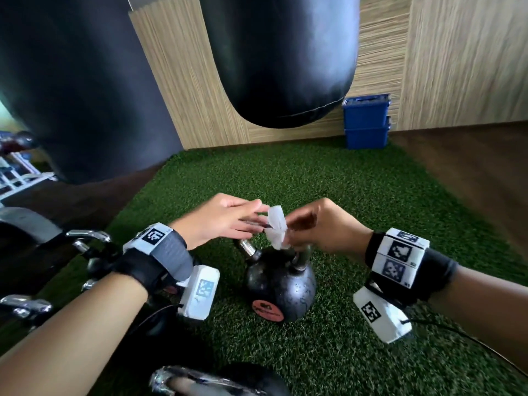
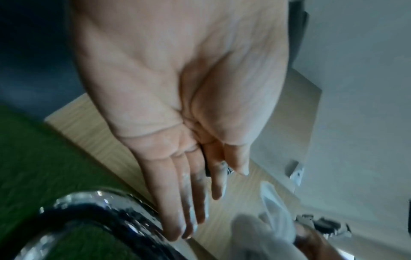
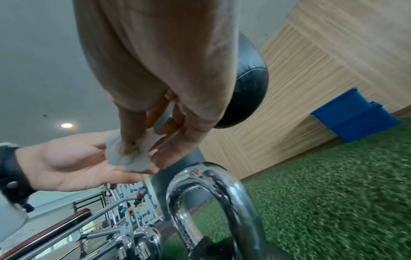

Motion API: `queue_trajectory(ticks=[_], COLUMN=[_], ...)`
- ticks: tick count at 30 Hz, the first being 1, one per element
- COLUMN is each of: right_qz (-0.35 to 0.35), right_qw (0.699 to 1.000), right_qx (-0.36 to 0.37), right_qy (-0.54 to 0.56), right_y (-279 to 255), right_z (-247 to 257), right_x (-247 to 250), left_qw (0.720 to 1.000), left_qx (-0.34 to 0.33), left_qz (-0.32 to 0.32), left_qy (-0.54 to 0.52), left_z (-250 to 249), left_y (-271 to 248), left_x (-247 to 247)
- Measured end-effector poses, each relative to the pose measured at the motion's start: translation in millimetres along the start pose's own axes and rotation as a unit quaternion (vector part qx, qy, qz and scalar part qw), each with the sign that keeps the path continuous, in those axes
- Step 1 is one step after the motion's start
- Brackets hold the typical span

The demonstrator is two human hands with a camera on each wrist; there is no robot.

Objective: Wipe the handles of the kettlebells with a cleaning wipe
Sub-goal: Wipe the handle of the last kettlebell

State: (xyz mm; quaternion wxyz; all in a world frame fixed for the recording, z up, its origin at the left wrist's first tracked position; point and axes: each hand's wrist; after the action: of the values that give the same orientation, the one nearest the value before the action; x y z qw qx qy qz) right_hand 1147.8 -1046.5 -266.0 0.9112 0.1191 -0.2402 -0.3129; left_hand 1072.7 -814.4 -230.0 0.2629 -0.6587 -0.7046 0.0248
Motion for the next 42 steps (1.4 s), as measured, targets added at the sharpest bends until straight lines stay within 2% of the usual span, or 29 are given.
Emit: queue_trajectory(ticks=[2, 6, 9, 12, 15, 16, 18, 19, 21, 23, 28, 29, 32, 33, 36, 40, 42], right_qz=[-0.043, -0.162, -0.241, -0.250, -0.254, -0.278, -0.294, -0.273, -0.197, -0.154, -0.215, -0.221, -0.237, -0.236, -0.233, -0.228, -0.223], right_qw=[0.998, 0.982, 0.951, 0.940, 0.946, 0.943, 0.942, 0.948, 0.960, 0.968, 0.958, 0.956, 0.953, 0.953, 0.956, 0.956, 0.957], right_qx=[0.036, 0.070, 0.096, 0.117, 0.091, 0.053, -0.071, -0.132, -0.199, -0.196, -0.187, -0.188, -0.182, -0.181, -0.166, -0.175, -0.182], right_qy=[-0.006, -0.065, -0.165, -0.199, -0.177, -0.178, -0.145, -0.101, -0.016, 0.005, -0.023, -0.037, -0.057, -0.061, -0.066, -0.054, -0.043], right_y=[8, 19, 25, 29, 20, 14, 1, -5, -15, -21, -17, -16, -18, -19, -22, -23, -24], right_z=[5, 8, 5, -4, -27, -39, -64, -76, -99, -116, -131, -133, -137, -138, -140, -141, -139], right_x=[-6, -19, -24, -24, -23, -23, -27, -30, -40, -52, -69, -69, -69, -70, -71, -70, -69], left_qw=[0.998, 0.997, 0.995, 0.993, 0.983, 0.976, 0.946, 0.928, 0.902, 0.885, 0.811, 0.808, 0.830, 0.829, 0.831, 0.878, 0.911], left_qx=[-0.012, -0.042, -0.077, -0.110, -0.166, -0.188, -0.233, -0.246, -0.259, -0.275, -0.335, -0.331, -0.284, -0.280, -0.277, -0.218, -0.184], left_qz=[0.040, 0.016, 0.021, 0.018, -0.050, -0.101, -0.217, -0.253, -0.271, -0.265, -0.283, -0.291, -0.338, -0.345, -0.331, -0.337, -0.310], left_qy=[-0.057, -0.065, -0.060, -0.046, -0.059, -0.045, 0.056, 0.123, 0.214, 0.268, 0.386, 0.391, 0.342, 0.339, 0.351, 0.260, 0.201], left_z=[-2, -2, 4, 13, 20, 22, 26, 28, 34, 41, 53, 57, 76, 83, 97, 101, 98], left_y=[-2, 1, 2, 7, 14, 17, 24, 28, 37, 47, 51, 51, 45, 43, 39, 50, 54], left_x=[-7, -10, -3, 0, 4, 7, 8, 5, -5, -15, -15, -8, 11, 13, 10, 18, 21])
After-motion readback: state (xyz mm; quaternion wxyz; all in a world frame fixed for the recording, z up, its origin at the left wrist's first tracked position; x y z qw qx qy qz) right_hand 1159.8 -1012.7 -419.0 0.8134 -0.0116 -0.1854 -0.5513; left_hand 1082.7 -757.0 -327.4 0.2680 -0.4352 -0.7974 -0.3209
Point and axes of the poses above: each hand's wrist, its own y-axis towards the middle knuckle, its own x-axis out of the back of the hand, z = x × y, and after that the axes turned 13 degrees about x, right-handed
